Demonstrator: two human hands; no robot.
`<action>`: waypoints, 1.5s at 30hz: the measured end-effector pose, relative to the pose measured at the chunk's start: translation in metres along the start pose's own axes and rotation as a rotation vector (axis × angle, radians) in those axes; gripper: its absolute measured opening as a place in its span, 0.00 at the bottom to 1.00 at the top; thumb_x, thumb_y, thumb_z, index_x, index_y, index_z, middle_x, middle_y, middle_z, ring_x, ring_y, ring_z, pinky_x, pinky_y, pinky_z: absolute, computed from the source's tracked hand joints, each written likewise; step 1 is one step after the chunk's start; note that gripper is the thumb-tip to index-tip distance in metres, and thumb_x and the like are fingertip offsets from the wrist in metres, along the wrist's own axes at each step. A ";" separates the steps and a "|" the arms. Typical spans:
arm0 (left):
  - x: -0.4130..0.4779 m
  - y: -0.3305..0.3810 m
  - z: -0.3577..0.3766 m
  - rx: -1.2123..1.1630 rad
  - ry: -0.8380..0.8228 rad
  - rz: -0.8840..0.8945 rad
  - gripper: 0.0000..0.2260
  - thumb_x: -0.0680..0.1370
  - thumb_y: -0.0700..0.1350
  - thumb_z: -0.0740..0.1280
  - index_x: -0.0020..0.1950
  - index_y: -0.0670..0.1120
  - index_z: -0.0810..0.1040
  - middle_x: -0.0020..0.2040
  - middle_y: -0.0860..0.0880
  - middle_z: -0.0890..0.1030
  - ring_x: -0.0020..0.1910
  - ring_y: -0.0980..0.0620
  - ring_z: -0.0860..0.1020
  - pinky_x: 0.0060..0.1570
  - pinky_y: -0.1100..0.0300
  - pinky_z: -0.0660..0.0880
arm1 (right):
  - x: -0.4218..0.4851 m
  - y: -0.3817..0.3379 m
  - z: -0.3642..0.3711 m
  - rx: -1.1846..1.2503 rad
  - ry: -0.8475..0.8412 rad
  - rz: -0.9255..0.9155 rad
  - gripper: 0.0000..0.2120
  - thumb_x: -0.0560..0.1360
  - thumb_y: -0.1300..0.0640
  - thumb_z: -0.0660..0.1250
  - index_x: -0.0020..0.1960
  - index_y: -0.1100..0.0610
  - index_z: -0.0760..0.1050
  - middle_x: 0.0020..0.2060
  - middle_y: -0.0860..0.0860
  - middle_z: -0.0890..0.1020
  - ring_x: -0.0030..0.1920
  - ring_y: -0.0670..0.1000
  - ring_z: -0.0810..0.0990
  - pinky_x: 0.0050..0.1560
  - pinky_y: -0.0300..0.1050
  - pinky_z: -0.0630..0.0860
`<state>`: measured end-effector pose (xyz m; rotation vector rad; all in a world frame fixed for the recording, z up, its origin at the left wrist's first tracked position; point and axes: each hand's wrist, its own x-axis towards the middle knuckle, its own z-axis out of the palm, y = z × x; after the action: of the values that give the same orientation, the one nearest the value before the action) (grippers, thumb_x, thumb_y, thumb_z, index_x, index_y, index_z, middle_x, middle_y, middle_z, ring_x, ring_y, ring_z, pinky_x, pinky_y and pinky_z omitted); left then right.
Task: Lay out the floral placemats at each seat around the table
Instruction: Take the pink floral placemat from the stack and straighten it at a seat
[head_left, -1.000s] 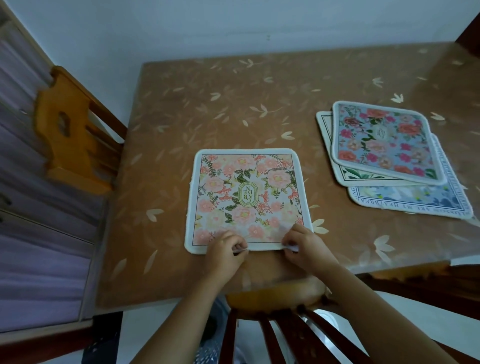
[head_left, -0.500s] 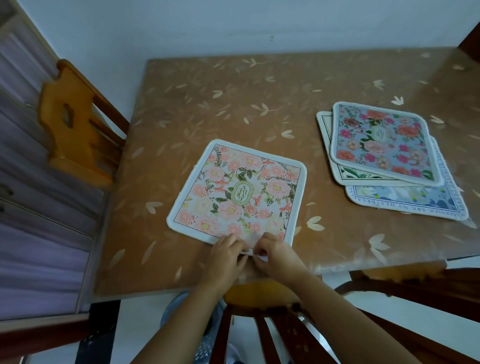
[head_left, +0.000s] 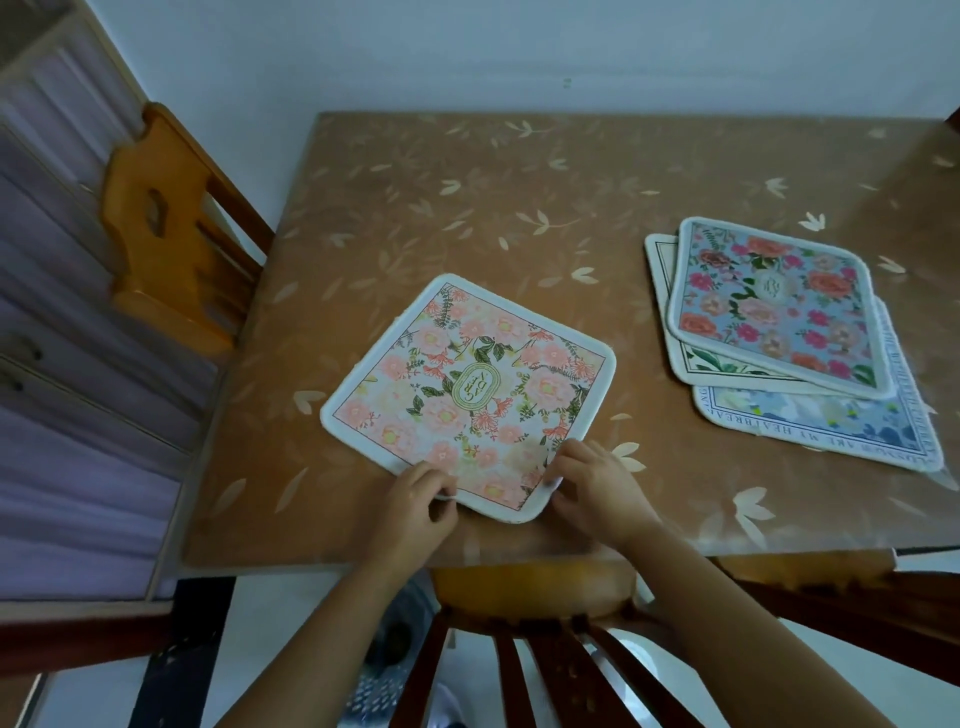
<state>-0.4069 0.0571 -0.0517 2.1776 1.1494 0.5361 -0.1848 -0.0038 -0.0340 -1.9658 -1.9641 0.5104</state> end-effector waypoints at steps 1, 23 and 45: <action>-0.001 -0.001 -0.003 0.000 -0.002 0.001 0.05 0.68 0.30 0.68 0.40 0.38 0.77 0.42 0.42 0.77 0.43 0.46 0.76 0.42 0.58 0.75 | 0.003 -0.004 0.001 0.019 -0.001 -0.008 0.06 0.67 0.64 0.70 0.44 0.59 0.79 0.45 0.56 0.80 0.49 0.59 0.76 0.50 0.54 0.75; -0.027 -0.021 -0.026 -0.142 0.002 -0.140 0.05 0.69 0.31 0.69 0.37 0.40 0.76 0.38 0.51 0.72 0.38 0.55 0.73 0.38 0.75 0.68 | 0.029 -0.048 0.042 0.152 -0.020 -0.016 0.05 0.66 0.66 0.70 0.41 0.60 0.76 0.43 0.57 0.78 0.47 0.58 0.75 0.45 0.53 0.75; -0.009 -0.021 0.004 0.149 -0.036 0.049 0.03 0.68 0.35 0.70 0.39 0.42 0.78 0.42 0.45 0.78 0.43 0.45 0.76 0.40 0.54 0.73 | -0.014 0.010 0.017 0.000 0.009 0.099 0.08 0.68 0.62 0.71 0.46 0.60 0.77 0.46 0.58 0.78 0.48 0.61 0.76 0.43 0.54 0.75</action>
<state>-0.4217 0.0579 -0.0690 2.3382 1.1516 0.4429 -0.1832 -0.0181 -0.0530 -2.0703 -1.8685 0.5248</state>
